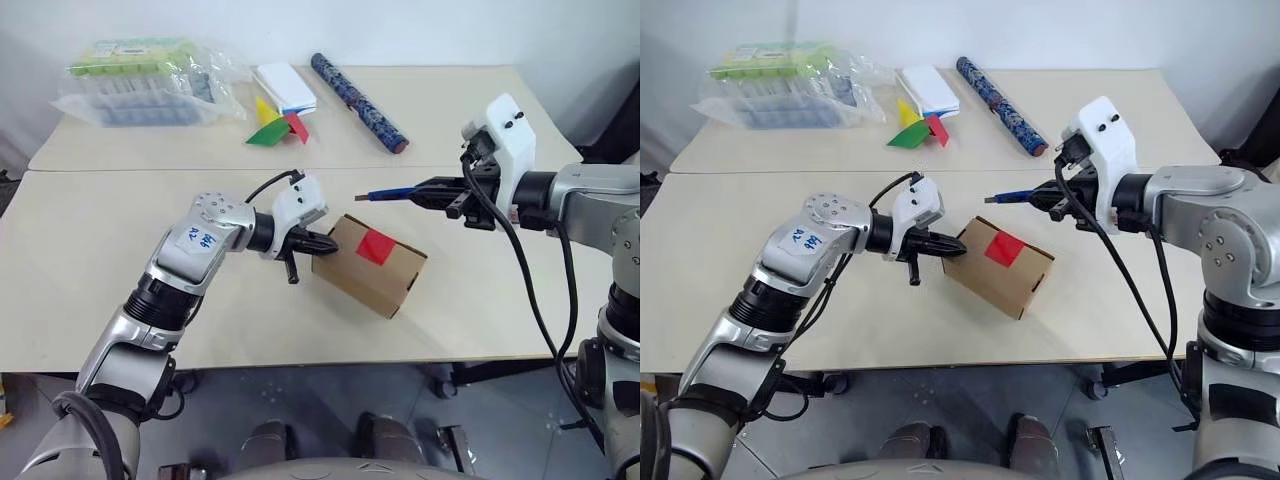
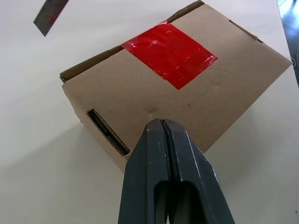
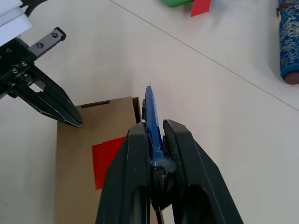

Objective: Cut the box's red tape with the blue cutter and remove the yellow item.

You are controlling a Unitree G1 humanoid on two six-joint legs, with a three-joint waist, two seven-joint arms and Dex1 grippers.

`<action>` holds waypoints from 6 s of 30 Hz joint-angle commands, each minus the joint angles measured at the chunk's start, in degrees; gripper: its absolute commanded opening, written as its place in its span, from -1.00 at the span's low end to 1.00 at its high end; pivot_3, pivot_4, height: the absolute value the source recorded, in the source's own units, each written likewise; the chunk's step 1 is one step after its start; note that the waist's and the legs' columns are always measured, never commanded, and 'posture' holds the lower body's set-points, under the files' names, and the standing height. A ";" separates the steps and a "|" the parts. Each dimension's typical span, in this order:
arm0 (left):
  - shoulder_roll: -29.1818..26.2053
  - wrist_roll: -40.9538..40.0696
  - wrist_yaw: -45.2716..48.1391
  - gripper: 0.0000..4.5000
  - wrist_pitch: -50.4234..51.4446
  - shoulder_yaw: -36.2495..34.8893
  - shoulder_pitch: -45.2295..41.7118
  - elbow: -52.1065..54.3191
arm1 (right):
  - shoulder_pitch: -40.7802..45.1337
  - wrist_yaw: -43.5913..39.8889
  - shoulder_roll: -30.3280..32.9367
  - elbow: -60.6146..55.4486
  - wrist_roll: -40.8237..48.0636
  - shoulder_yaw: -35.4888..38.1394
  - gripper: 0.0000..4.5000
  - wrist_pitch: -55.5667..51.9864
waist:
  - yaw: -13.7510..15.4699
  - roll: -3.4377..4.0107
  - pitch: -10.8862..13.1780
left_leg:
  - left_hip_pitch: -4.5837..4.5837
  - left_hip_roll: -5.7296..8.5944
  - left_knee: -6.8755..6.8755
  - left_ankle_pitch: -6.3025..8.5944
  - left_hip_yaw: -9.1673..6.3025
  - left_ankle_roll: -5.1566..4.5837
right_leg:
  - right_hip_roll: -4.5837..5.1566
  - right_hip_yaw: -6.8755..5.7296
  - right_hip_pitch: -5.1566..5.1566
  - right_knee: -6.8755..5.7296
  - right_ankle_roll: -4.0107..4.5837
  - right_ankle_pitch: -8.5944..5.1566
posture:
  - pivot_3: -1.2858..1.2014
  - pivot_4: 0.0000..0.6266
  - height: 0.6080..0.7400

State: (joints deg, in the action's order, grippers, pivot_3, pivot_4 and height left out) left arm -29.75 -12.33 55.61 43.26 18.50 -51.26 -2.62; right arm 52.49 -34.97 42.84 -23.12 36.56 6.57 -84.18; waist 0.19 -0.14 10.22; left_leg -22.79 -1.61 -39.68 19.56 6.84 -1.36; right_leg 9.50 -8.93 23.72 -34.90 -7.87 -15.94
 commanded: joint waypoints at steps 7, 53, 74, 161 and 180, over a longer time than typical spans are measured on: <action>0.70 0.75 -0.20 -1.00 0.29 0.11 -0.63 0.72 | -1.78 0.24 0.67 -3.60 1.65 -1.60 -0.93 0.56 | -0.06 0.00 0.00 | -0.03 -0.02 -0.14 0.00 -0.01 0.00 | 0.00 0.01 0.00 -0.08 0.00 0.00 | 0.03 -0.52 1.00; 0.95 7.54 2.44 -1.00 5.62 9.95 -3.54 -3.16 | 7.51 -16.53 14.86 5.59 -5.65 -22.78 -0.93 10.76 | 0.98 -0.01 -0.02 | 0.05 -0.05 -0.42 0.02 -0.01 -0.04 | 0.00 0.04 -0.17 -0.15 0.01 0.00 | 0.03 -0.52 1.00; 1.62 8.71 -2.27 -1.00 10.81 10.98 -2.01 -0.28 | 14.40 -25.35 16.37 7.73 -7.42 -26.02 -0.93 7.25 | 1.17 -0.01 -0.04 | 0.14 -0.07 -0.48 0.03 -0.01 -0.05 | 0.00 0.09 -0.27 -0.19 0.03 -0.01 | 0.03 -0.52 1.00; 3.52 10.91 -3.63 -1.00 2.18 5.50 -2.70 -7.20 | -54.42 -3.58 1.35 2.32 -12.99 22.45 0.99 53.58 | 1.06 0.09 -0.53 | 1.48 -0.24 -0.26 0.01 0.22 -0.43 | 0.01 1.34 -1.20 0.29 0.15 0.08 | 0.03 -0.52 1.00; -1.51 7.27 -4.17 -1.00 6.03 -6.21 -7.12 -10.55 | -24.09 -4.21 9.54 8.43 -12.83 1.97 0.43 40.89 | 0.61 -0.18 -0.21 | 0.17 0.08 -0.33 0.03 0.26 -0.46 | -0.03 1.13 -0.02 0.16 0.00 0.16 | 0.03 -0.52 1.00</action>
State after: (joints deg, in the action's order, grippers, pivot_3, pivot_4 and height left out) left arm -30.56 -4.29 51.79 49.32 14.01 -56.50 -14.49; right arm 27.00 -38.97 52.03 -15.35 24.74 8.30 -44.83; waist 0.81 -0.32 10.00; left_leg -22.63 -1.53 -40.01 19.59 7.10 -1.82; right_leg 9.47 -7.82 23.71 -34.72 -7.87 -15.78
